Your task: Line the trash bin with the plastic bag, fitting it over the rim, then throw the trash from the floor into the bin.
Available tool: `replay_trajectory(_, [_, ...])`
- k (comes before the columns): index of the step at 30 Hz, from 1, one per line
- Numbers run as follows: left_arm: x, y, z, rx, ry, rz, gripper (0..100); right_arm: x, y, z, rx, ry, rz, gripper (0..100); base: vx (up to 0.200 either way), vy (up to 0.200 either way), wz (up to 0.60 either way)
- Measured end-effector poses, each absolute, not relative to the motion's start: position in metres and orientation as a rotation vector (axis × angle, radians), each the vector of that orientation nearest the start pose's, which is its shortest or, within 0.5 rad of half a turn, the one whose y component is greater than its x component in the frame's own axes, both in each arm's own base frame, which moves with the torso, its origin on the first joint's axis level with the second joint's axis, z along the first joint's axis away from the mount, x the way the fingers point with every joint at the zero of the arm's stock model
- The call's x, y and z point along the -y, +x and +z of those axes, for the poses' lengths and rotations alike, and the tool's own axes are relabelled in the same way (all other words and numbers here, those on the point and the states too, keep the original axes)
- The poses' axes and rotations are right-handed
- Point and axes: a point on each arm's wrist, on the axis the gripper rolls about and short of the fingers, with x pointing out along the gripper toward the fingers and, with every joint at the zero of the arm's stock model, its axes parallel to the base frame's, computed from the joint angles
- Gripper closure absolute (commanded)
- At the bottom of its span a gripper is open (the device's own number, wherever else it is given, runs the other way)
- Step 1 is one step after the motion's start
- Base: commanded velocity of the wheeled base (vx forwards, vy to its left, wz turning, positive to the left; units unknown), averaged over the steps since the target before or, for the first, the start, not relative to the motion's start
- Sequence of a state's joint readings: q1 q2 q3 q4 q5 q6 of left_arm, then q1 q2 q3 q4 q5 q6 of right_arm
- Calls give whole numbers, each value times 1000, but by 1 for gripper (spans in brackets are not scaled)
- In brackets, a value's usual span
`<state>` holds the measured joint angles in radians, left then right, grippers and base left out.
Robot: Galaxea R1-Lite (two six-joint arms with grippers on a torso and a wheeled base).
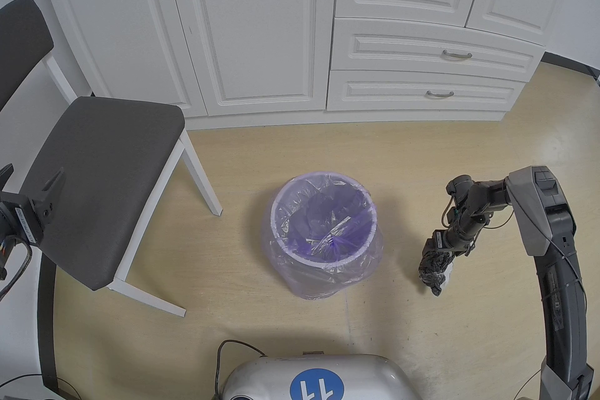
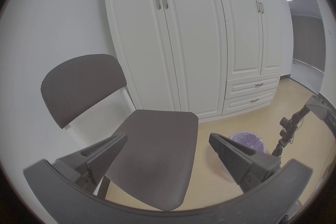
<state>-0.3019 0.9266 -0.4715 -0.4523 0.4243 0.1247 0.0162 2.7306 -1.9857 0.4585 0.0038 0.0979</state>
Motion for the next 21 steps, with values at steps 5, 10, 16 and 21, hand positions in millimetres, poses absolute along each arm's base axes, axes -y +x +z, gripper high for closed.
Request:
replay_trajectory(5, [24, 109, 230, -15, 128, 122, 0, -14, 491, -63, -1238, 25, -55, 0, 0, 0, 0])
replay_trajectory(10, [24, 109, 229, -17, 129, 121, 0, -16, 490, -75, -1256, 19, -54, 0, 0, 0, 0])
replay_trajectory(16, [24, 109, 230, -14, 128, 122, 0, -17, 490, -82, -1258, 24, -57, 0, 0, 0, 0])
replay_trajectory(21, [24, 109, 230, -14, 128, 122, 0, -17, 490, -85, -1264, 24, -58, 0, 0, 0, 0])
